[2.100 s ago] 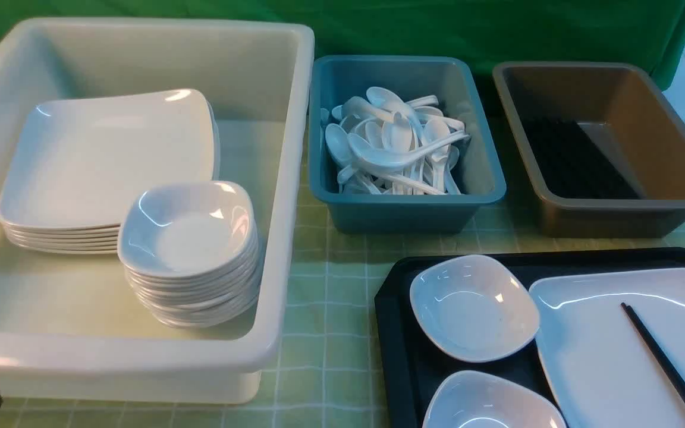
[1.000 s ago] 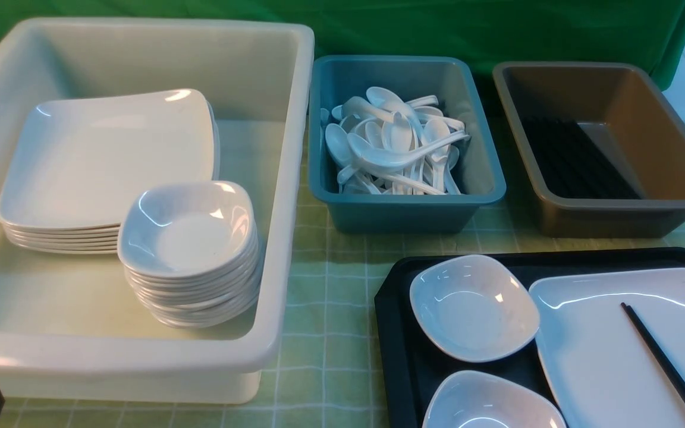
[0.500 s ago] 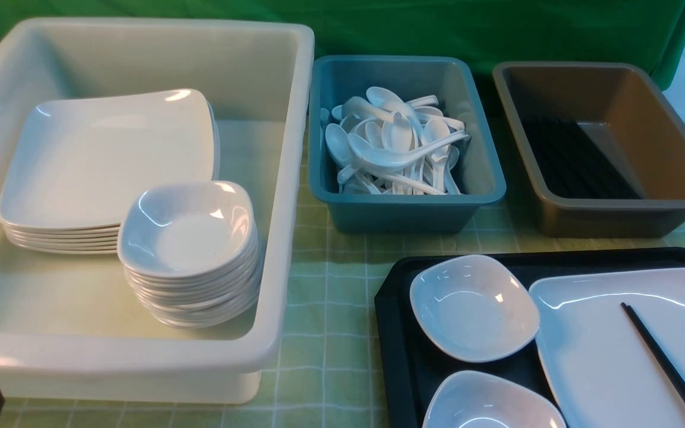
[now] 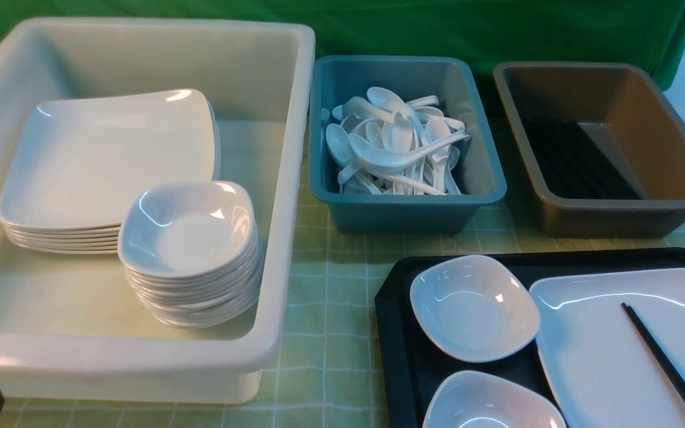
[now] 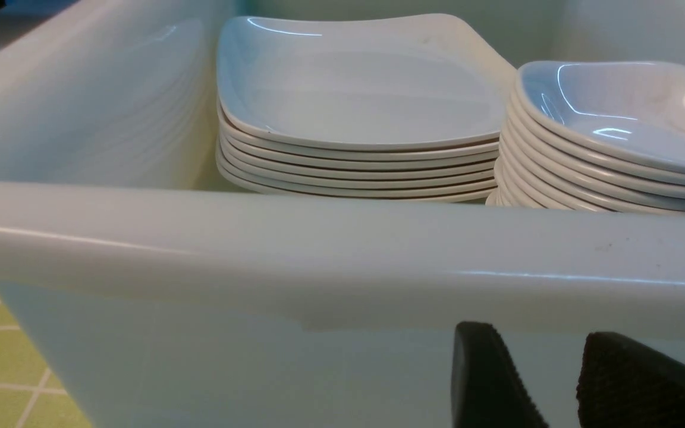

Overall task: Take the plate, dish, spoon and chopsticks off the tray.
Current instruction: Use the right arm to grab a pair of chopsticks from the plate

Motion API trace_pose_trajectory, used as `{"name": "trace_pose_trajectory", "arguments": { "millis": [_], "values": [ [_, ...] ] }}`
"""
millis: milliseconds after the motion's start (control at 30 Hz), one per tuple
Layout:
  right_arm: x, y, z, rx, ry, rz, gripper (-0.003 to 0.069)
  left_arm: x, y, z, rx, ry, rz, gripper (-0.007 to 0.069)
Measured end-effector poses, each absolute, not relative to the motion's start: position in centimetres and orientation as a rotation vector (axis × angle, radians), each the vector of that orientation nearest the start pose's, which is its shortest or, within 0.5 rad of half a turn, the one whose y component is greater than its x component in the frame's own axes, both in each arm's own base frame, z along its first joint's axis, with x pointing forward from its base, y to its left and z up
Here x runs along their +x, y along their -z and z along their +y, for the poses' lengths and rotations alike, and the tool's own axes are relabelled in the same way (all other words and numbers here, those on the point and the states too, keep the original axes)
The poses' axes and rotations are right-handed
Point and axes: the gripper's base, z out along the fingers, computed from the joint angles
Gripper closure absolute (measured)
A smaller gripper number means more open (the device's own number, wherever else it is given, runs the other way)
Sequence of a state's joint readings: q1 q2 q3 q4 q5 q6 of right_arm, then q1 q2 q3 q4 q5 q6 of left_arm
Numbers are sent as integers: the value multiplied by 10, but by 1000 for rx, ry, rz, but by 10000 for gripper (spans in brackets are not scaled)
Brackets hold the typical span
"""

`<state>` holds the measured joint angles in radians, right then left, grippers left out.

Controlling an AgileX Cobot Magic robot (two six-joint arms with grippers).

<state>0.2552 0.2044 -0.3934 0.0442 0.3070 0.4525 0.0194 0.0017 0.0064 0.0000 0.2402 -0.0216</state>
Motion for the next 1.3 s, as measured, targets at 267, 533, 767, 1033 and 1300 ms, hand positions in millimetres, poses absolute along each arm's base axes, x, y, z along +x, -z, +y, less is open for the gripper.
{"name": "trace_pose_trajectory", "arguments": {
  "millis": [267, 533, 767, 1033, 1300],
  "values": [
    [102, -306, 4, 29, 131, 2510, 650, 56, -189, 1, -36, 2, 1731, 401],
    [166, -246, 27, -299, 222, 2949, 650, 56, -189, 1, -36, 2, 1731, 401],
    [199, -209, 37, -381, 178, 3048, 649, 56, -189, 1, -36, 2, 1731, 401],
    [242, -194, 15, -238, 171, 3082, 610, 56, -189, 1, -36, 2, 1731, 400],
    [251, -181, 13, -239, 151, 3135, 354, 56, -189, 1, -36, 2, 1731, 400]
  ]
}}
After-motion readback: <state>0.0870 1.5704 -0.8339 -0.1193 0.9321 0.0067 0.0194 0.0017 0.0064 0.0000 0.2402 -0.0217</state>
